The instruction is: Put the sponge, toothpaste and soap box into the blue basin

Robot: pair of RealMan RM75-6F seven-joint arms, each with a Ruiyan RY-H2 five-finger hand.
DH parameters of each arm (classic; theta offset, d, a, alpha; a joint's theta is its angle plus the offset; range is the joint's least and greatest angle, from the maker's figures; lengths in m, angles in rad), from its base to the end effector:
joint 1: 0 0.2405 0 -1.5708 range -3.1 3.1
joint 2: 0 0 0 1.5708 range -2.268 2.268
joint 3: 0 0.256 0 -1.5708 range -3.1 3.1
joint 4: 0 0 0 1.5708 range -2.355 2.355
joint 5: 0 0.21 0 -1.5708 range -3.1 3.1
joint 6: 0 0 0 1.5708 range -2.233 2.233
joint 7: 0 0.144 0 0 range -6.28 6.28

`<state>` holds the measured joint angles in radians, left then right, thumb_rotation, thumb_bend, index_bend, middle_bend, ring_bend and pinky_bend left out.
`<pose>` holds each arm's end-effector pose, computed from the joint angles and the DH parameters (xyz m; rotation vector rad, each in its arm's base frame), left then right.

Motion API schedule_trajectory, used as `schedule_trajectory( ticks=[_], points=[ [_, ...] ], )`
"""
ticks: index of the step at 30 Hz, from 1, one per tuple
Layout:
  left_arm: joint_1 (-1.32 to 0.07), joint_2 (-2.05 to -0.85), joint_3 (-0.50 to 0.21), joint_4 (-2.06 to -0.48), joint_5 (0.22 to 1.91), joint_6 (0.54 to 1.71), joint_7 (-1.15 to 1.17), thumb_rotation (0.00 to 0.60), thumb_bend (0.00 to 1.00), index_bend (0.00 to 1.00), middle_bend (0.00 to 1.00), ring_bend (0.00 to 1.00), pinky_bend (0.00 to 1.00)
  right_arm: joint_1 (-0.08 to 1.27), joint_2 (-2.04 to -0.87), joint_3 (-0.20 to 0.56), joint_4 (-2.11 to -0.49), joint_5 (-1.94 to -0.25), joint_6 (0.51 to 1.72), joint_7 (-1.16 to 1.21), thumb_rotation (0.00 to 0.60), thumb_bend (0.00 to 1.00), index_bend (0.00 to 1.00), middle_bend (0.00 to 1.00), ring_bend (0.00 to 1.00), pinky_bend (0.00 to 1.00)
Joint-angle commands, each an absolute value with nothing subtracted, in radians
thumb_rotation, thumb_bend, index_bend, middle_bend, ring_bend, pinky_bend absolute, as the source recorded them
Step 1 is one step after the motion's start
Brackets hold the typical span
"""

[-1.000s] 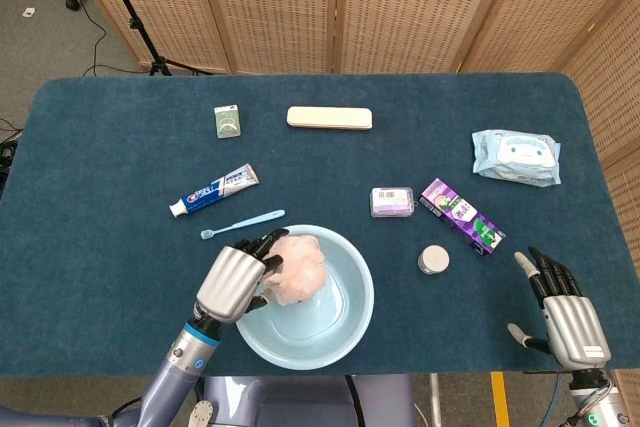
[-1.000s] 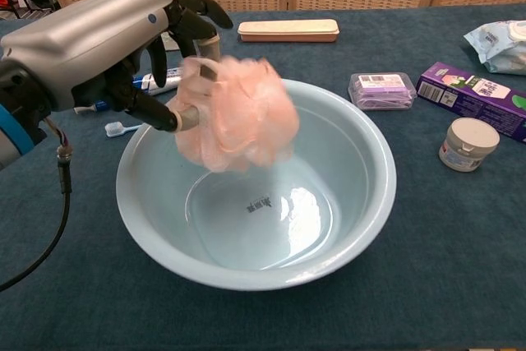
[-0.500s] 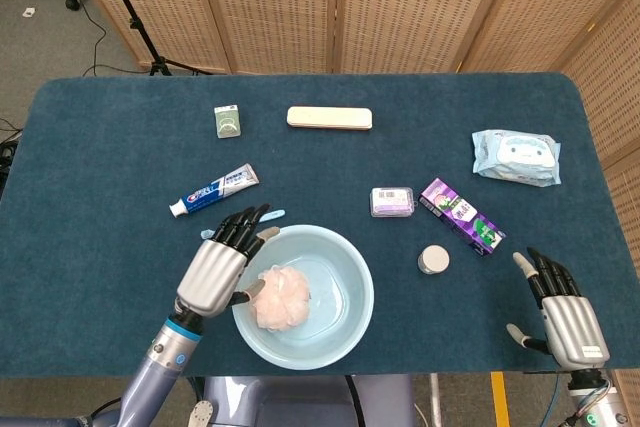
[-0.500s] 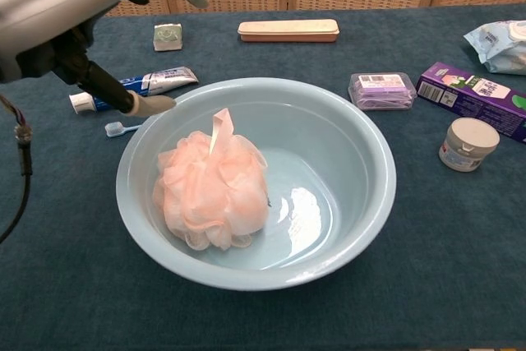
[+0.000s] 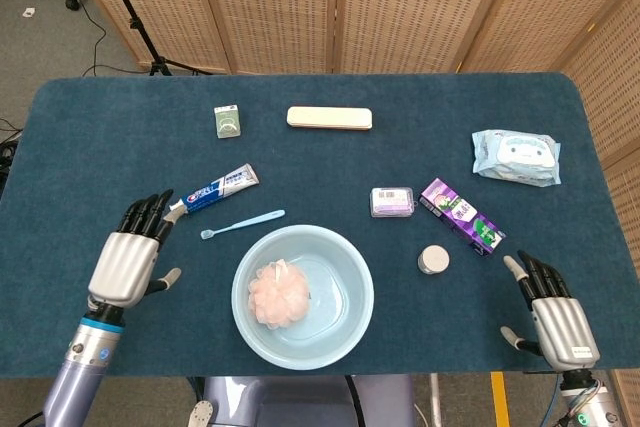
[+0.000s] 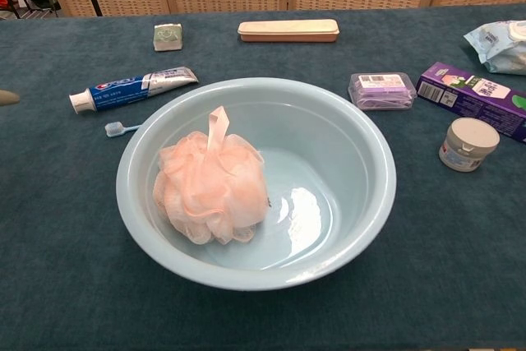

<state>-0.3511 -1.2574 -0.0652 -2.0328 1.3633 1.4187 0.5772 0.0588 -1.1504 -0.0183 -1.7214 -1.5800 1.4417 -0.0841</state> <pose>-0.1682 0.2249 0.0949 -1.5904 -0.8303 -0.9892 -0.2857 -0.1557 0.1220 1.4935 -1.0093 0.9067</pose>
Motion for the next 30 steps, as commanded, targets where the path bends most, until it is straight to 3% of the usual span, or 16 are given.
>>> schedule_trajectory(
  ticks=[1, 8, 21, 25, 30],
  points=[
    [-0.306, -1.227, -0.032, -2.006, 1.387, 1.451, 0.513, 0.600, 0.17, 0.13, 0.00, 0.00, 0.11, 0.059, -1.152, -0.019, -1.722, -1.579, 1.440, -0.087, 0.600, 0.21, 0.00, 0.00, 0.00, 0.07],
    [-0.293, -1.212, -0.046, -1.951, 1.347, 1.438, 0.460, 0.600, 0.17, 0.13, 0.00, 0.00, 0.11, 0.060, -1.156, -0.022, -1.723, -1.581, 1.436, -0.099, 0.600, 0.21, 0.00, 0.00, 0.00, 0.07],
    [-0.399, -1.224, -0.190, -1.846, 1.111, 1.304, 0.489, 0.600, 0.18, 0.13, 0.00, 0.00, 0.11, 0.065, -1.160, -0.019, -1.716, -1.565, 1.423, -0.101, 0.600, 0.21, 0.00, 0.00, 0.00, 0.07],
    [-0.500, -1.286, -0.274, -1.739, 0.957, 1.215, 0.538, 0.600, 0.18, 0.17, 0.00, 0.00, 0.11, 0.077, -1.170, -0.006, -1.698, -1.522, 1.388, -0.104, 0.600, 0.21, 0.00, 0.00, 0.00, 0.07],
    [-0.566, -1.365, -0.311, -1.648, 0.867, 1.203, 0.592, 0.600, 0.18, 0.22, 0.00, 0.00, 0.11, 0.085, -1.179, 0.003, -1.685, -1.490, 1.366, -0.110, 0.600, 0.21, 0.00, 0.00, 0.00, 0.07]
  ],
)
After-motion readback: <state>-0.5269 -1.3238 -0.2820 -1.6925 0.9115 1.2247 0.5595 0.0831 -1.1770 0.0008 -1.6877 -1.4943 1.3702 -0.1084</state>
